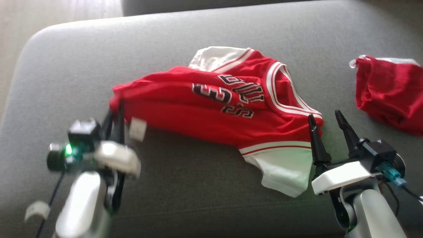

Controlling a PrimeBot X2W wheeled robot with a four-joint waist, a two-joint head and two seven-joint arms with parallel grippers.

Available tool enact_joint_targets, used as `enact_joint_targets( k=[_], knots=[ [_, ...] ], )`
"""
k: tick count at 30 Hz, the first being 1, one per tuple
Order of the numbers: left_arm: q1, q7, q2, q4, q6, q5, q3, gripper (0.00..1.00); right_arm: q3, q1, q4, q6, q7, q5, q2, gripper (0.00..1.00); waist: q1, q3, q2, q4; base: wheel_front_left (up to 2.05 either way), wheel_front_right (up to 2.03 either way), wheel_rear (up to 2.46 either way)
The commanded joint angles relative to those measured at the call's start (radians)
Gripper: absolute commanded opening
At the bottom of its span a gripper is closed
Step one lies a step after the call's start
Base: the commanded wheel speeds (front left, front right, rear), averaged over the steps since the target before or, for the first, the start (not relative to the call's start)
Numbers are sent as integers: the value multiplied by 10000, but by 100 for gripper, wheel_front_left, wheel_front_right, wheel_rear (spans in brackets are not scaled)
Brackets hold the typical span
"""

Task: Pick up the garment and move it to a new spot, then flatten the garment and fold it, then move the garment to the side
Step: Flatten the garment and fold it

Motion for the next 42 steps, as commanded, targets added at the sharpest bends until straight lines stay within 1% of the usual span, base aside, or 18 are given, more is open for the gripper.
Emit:
enact_joint_targets(
  k=[1, 9, 12, 14, 15, 16, 17, 23, 27, 30, 36, 42],
  knots=[
    [21, 124, 354, -413, -74, 98, 206, 0, 212, -115, -252, -4, -118, 80, -3, 100, 0, -144, 0, 158, 0, 0, 0],
    [1998, 1617, 718, -1476, -676, 43, -636, 0, 182, -72, -7, -4, -159, 126, -3, 100, 0, -351, 0, 491, 0, 0, 0],
    [2486, 2061, 798, -1770, -791, 61, -942, 0, 209, -68, 91, -4, -171, 144, -3, 100, 0, -393, 0, 550, 0, 0, 0],
    [2641, 2326, 848, -1776, -776, 177, -1127, 0, 238, -76, 152, -4, -178, 159, -3, 100, 0, -423, 0, 571, 0, 0, 0],
    [2668, 2420, 883, -1738, -691, 278, -1176, 29, 256, -78, 180, -4, -180, 165, -3, 100, 0, -442, 0, 577, 0, 0, 0],
    [2668, 2465, 916, -1680, -600, 384, -1212, 79, 278, -80, 207, -4, -182, 171, -3, 100, 0, -461, 0, 578, 0, 0, 0],
    [2644, 2447, 918, -1634, -504, 448, -1214, 100, 300, -82, 231, -4, -184, 175, -3, 100, 0, -478, 0, 576, 0, 0, 0],
    [2527, 2076, 702, -1745, 34, 190, -778, 100, 275, -72, 343, -4, -176, 135, -3, 100, 0, -630, 0, 585, 0, 0, 0],
    [2488, 1585, 591, -2063, 531, -37, -266, 100, 248, -24, 366, -4, -168, 128, -3, 100, 0, -732, 0, 601, 0, 0, 0],
    [2528, 1220, 463, -2293, 815, -198, 7, 100, 282, 19, 343, -4, -152, 146, -3, 100, 0, -774, 0, 611, 0, 0, 0],
    [2676, 706, 236, -2307, 985, -419, 155, 100, 297, 45, 309, -4, -136, 159, -3, 100, 0, -775, 0, 583, 0, 0, 0],
    [2689, 430, 35, -2067, 1010, -527, 50, 100, 267, 58, 264, -4, -110, 123, -3, 100, 0, -736, 0, 523, 0, 0, 0]
  ],
)
